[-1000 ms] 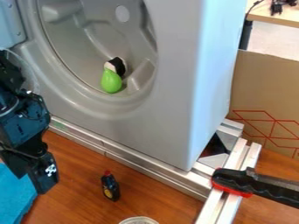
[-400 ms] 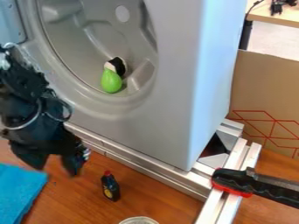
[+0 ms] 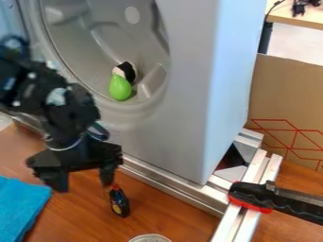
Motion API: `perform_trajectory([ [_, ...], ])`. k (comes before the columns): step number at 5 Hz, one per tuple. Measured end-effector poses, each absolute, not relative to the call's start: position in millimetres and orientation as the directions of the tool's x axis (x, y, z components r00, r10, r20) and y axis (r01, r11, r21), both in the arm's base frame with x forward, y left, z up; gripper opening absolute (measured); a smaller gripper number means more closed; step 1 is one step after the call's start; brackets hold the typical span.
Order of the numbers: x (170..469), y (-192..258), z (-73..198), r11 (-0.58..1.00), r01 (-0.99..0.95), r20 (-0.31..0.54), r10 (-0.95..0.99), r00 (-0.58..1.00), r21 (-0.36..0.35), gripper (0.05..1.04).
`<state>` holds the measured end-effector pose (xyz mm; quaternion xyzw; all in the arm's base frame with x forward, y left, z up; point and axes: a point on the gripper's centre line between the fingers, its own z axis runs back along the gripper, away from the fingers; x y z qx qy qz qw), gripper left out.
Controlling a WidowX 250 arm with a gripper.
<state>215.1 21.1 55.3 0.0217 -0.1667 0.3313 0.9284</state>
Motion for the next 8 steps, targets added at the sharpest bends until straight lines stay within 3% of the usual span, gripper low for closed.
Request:
perform_trajectory([
  [1, 224, 15, 47, 0.683, -0.725, 0.313, 0.71, 0.631, -0.088, 0.999],
  [4, 242, 9, 38, 0.391, -0.884, 0.328, 0.896, 0.3, -0.257, 0.999],
  [8, 249, 3, 9, 0.358, -0.901, 0.227, 0.925, 0.306, -0.244, 0.999],
])
